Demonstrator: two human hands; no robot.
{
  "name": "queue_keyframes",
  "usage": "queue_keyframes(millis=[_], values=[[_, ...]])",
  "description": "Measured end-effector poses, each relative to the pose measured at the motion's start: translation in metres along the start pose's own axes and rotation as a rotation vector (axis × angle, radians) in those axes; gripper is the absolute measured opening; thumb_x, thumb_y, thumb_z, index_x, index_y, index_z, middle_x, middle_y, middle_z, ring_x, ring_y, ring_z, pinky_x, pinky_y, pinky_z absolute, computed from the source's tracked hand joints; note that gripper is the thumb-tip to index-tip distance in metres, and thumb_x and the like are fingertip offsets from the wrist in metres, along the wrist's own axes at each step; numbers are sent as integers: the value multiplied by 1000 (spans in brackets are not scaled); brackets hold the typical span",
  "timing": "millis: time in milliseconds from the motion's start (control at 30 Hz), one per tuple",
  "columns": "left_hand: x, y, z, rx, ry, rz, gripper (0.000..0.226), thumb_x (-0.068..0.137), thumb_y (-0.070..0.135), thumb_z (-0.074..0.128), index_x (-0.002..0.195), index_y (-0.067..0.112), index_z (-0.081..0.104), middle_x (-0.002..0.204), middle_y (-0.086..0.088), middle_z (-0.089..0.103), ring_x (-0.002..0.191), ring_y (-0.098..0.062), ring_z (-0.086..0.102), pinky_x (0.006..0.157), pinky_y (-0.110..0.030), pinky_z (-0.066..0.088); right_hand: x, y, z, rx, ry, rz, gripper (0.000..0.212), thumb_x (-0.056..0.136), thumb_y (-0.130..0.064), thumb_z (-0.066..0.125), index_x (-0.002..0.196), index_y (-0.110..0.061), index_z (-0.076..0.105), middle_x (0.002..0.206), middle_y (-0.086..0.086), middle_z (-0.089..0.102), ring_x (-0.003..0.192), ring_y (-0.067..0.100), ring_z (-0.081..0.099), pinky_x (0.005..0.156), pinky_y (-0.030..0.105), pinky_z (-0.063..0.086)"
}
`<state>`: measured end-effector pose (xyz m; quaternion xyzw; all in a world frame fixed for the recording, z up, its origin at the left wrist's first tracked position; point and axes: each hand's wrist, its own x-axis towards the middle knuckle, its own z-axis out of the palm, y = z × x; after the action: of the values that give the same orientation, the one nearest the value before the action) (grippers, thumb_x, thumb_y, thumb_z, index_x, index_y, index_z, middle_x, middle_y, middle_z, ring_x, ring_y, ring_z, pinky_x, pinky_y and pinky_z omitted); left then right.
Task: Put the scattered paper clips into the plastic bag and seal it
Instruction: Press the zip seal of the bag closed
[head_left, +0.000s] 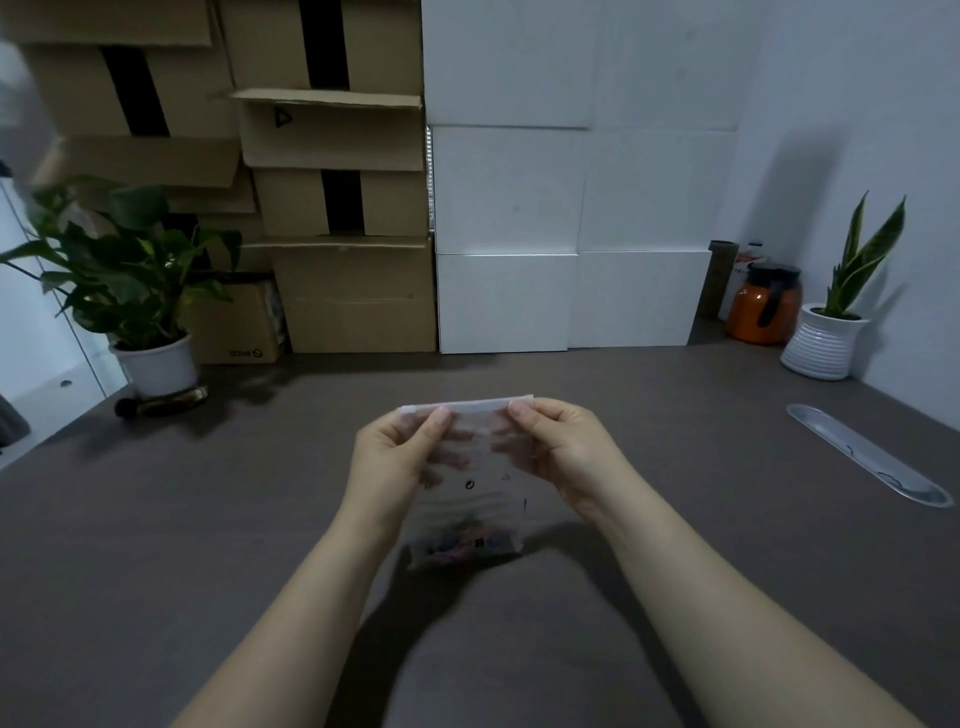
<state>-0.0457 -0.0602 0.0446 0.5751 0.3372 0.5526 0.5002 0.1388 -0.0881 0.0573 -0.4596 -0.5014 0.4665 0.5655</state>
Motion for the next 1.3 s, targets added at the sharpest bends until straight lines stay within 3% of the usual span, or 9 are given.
queue_keyframes(millis=[300,400,467,567,700,900,1100,1200,1300], values=[[6,2,-11,-44,21,-54,16,86,17,69,94,4,73,88,-9,77,72,-19,72,63,-27,56,0,-6,-3,-73,165,-65,7,82,-27,67,86,-26,72,86,-4,74,85,18,66,67,23,49],[6,3,-7,-28,6,-46,15,86,17,70,92,4,75,87,-9,77,74,-18,72,67,-28,54,2,-13,11,-622,338,-353,27,80,-38,65,107,-35,64,108,-12,64,107,9,53,90,27,42],[6,5,-3,-22,-11,-35,15,85,17,70,94,6,76,87,-10,78,76,-19,73,68,-28,53,3,-21,30,-996,313,-539,32,82,-50,56,111,-40,60,113,-15,60,113,7,45,97,34,31],[7,6,-4,-7,-39,-19,16,87,18,67,97,9,75,87,-11,77,81,-20,74,71,-31,55,5,-30,50,-1153,195,-589,26,86,-51,48,103,-40,64,104,-16,62,112,9,44,106,45,20],[8,5,-15,54,-114,26,19,94,13,59,94,15,78,91,-13,76,89,-25,70,86,-41,53,11,-35,58,-1212,131,-563,22,88,-49,48,96,-39,67,99,-14,61,108,11,47,111,51,12],[6,5,-19,75,-126,53,20,95,14,57,104,8,75,98,-8,77,99,-21,72,91,-32,55,12,-35,54,-1253,163,-577,16,89,-44,51,87,-36,64,94,-16,60,100,10,50,109,50,17],[11,4,-23,18,-45,8,21,97,15,54,101,7,73,96,-9,77,92,-25,73,80,-32,59,11,-33,5,-1273,216,-521,10,90,-40,51,85,-35,58,86,-17,50,88,8,47,105,45,24],[12,0,-23,24,-49,-8,22,98,21,53,98,15,74,99,-7,77,86,-26,74,72,-31,59,9,-30,-14,-1339,234,-513,11,90,-39,52,87,-32,60,86,-13,52,88,14,52,91,38,33],[11,-3,-19,33,-42,-17,23,98,26,53,94,25,75,102,-4,77,84,-26,75,67,-31,57,8,-22,-20,-1068,249,-431,7,87,-36,58,88,-29,60,88,-13,56,86,9,55,77,27,40]])
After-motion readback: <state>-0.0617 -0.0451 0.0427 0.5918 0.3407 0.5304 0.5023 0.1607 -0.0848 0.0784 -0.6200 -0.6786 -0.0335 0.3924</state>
